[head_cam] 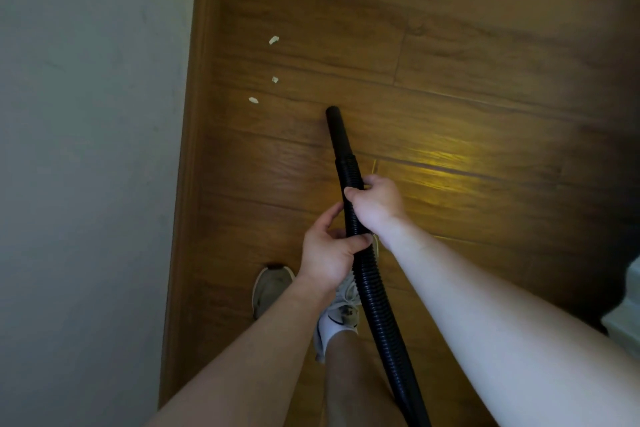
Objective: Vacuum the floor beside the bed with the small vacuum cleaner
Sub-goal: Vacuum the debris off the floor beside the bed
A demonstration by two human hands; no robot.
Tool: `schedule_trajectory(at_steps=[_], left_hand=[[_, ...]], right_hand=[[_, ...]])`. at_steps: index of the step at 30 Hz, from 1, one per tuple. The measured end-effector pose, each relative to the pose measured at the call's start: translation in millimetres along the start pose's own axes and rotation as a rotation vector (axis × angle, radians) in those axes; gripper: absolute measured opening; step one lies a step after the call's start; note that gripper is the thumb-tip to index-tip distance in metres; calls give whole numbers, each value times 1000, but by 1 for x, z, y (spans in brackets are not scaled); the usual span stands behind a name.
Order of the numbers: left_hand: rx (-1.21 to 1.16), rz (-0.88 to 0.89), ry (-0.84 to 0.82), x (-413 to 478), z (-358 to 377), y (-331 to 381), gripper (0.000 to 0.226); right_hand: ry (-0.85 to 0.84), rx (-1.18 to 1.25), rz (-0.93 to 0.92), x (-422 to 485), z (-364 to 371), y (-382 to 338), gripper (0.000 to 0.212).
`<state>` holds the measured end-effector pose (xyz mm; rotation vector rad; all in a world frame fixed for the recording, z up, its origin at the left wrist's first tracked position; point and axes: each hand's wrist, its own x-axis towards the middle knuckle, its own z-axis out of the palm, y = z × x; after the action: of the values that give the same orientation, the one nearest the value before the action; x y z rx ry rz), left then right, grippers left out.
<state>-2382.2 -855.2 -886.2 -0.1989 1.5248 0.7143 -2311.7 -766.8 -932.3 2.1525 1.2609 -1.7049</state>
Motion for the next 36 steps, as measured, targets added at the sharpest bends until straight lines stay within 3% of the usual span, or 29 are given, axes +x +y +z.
schedule_trajectory(at_steps=[8,23,36], left_hand=[[-49,-14,46,-8,9,7,74],[-181,82,103,-6,-53,49,69],[-162,73,87,0,-76,92,69]], right_hand=[[-67,-72,-40,0,-7,-9,27],[-168,-230,-167,-4,49,-75,21],[-127,-290,-85,-3,63,-128,24]])
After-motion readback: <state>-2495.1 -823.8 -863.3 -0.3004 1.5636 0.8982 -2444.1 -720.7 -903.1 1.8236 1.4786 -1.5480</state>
